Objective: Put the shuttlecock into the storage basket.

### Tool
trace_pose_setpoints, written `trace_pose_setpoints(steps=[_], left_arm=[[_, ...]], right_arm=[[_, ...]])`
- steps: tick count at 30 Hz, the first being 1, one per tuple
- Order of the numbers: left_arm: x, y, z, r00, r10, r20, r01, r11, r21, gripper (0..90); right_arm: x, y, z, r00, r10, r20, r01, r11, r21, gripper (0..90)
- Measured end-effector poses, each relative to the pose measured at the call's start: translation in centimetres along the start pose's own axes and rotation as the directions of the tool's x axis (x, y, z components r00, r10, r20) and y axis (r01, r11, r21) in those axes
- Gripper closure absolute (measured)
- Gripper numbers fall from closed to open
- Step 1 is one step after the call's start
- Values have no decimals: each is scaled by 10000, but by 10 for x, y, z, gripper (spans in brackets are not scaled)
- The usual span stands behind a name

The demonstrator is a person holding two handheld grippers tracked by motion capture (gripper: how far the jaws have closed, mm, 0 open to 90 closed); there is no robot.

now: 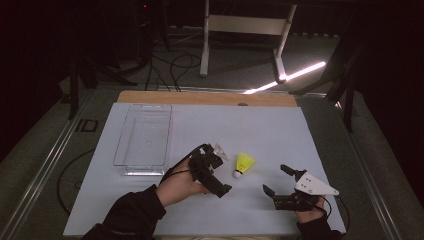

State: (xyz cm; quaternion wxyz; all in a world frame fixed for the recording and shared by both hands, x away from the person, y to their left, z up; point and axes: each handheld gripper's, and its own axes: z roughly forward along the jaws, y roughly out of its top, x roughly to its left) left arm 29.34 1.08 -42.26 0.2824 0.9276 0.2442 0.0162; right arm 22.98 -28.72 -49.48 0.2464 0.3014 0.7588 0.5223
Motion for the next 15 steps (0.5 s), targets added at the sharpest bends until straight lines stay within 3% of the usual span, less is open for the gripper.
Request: trace_pose_setpoints(steps=[15], left_arm=[[8,22,27,9968,-751,289,764,9959,-485,1]], right_arm=[[0,0,0,10000,24,-49,-24,10000,40,92]])
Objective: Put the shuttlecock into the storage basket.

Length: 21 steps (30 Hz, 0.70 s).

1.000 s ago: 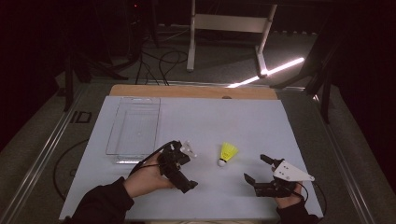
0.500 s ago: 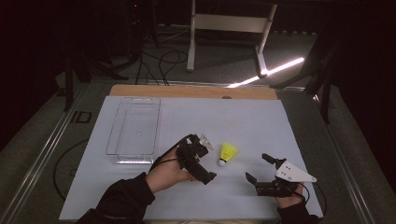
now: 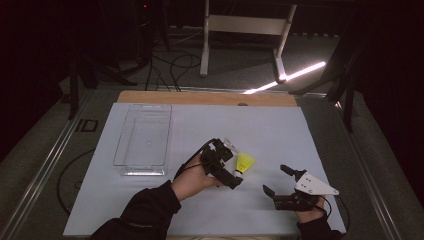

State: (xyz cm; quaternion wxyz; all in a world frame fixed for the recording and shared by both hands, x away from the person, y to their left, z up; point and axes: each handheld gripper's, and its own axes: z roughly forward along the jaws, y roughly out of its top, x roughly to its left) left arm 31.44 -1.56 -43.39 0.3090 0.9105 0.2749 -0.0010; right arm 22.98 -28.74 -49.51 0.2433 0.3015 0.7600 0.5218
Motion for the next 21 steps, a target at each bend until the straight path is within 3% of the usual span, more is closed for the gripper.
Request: trace_pose_setpoints(steps=[9,21], left_arm=[[7,8,22,9993,-356,98,354,9992,188,2],[15,8,51,9960,-883,131,876,9952,432,2]], right_arm=[[0,0,0,10000,-7,-46,7,10000,-2,92],[-1,-1,0,9999,31,-111,-31,10000,-3,93]])
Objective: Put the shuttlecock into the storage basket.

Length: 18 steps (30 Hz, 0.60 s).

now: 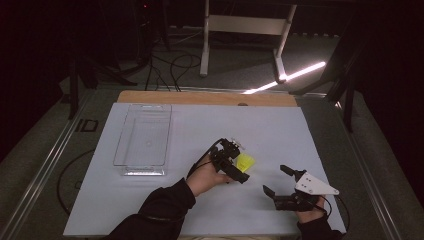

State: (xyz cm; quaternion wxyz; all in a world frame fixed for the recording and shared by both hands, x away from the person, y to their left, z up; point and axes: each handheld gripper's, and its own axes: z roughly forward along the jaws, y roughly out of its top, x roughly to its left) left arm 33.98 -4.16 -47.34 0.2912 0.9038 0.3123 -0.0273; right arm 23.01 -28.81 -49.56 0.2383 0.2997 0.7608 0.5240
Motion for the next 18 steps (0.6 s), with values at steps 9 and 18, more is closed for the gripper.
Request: trace_pose_setpoints(steps=[9,18], left_arm=[[2,-1,18,9995,-215,-218,222,9993,317,55],[3,-5,32,9976,-563,-409,590,9960,671,220]], right_arm=[[0,0,1,10000,-26,-21,26,10000,40,93],[1,0,1,10000,-44,-44,45,9999,135,93]])
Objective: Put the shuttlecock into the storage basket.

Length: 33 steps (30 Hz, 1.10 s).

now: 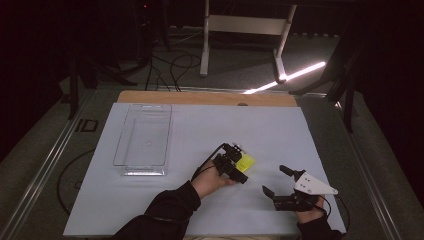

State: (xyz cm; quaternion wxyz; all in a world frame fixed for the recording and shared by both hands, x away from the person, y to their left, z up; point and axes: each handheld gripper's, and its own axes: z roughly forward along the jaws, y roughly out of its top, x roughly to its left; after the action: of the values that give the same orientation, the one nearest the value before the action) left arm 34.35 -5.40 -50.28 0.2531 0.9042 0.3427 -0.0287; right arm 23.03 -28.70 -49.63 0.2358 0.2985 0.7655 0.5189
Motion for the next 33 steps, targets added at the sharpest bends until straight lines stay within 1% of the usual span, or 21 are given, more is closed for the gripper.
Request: trace_pose_setpoints(steps=[1,3,4,7,9,11,12,13,14,15,16,18,19,21,24,26,28,29,31,32,33], left_arm=[[0,0,1,10000,-26,-10,26,10000,26,220],[0,-1,4,9999,-99,-36,99,9999,59,274],[0,-1,4,9999,-99,-19,99,9999,75,274],[-1,-1,7,9998,-167,61,167,9998,122,316],[-2,-1,7,9999,-138,-52,138,9998,132,333],[-1,0,8,9998,-205,-64,205,9997,102,373],[-2,0,7,9998,-143,-141,145,9998,128,405],[-3,0,7,9996,-86,-256,89,9999,144,405],[-3,0,7,9997,-74,-247,78,9998,159,415],[-3,0,7,9995,-52,-325,57,9998,170,422],[-4,-1,7,9990,5,-452,3,9998,177,464],[-6,-1,7,9983,104,-573,-93,9998,198,472],[-6,-2,7,9974,167,-702,-153,9997,201,500],[-7,-1,7,9968,219,-772,-202,9995,229,542],[-9,-1,7,9938,527,-979,-493,9981,362,555],[-10,0,7,9899,773,-1184,-716,9961,522,588],[-10,1,7,9884,864,-1246,-790,9949,632,621],[-10,2,7,9886,861,-1237,-782,9947,675,627],[-10,3,7,9881,977,-1190,-884,9928,806,633],[-9,4,7,9871,1101,-1161,-997,9908,920,635],[-9,5,6,9874,1119,-1117,-1013,9902,961,638]], right_arm=[[0,0,0,10000,0,0,0,10000,0,93],[0,0,0,10000,-11,5,11,10000,0,93],[0,0,0,10000,-11,5,11,10000,0,93],[0,0,0,10000,-10,-8,10,10000,28,93],[0,0,0,10000,12,-21,-12,10000,32,93],[0,0,1,10000,14,-16,-14,10000,54,93],[1,0,1,10000,22,-13,-22,10000,55,93],[1,0,1,10000,22,-13,-22,10000,55,93],[1,0,1,10000,21,-9,-21,10000,59,93],[1,0,1,10000,8,-8,-8,10000,51,93],[1,0,1,10000,-16,6,16,10000,48,93],[0,0,0,10000,-17,21,17,10000,43,93],[0,0,0,10000,-20,34,20,10000,53,93],[1,0,1,10000,-26,17,26,10000,60,93],[1,0,1,10000,-48,11,47,10000,69,93],[1,0,1,10000,-48,26,48,10000,70,93],[1,0,1,10000,-33,41,33,10000,85,93],[1,0,1,10000,-22,42,22,10000,92,93],[1,0,1,10000,-47,54,47,9999,103,93],[1,0,1,10000,-57,41,57,9999,98,93],[1,0,1,10000,-62,52,61,9999,95,93]])
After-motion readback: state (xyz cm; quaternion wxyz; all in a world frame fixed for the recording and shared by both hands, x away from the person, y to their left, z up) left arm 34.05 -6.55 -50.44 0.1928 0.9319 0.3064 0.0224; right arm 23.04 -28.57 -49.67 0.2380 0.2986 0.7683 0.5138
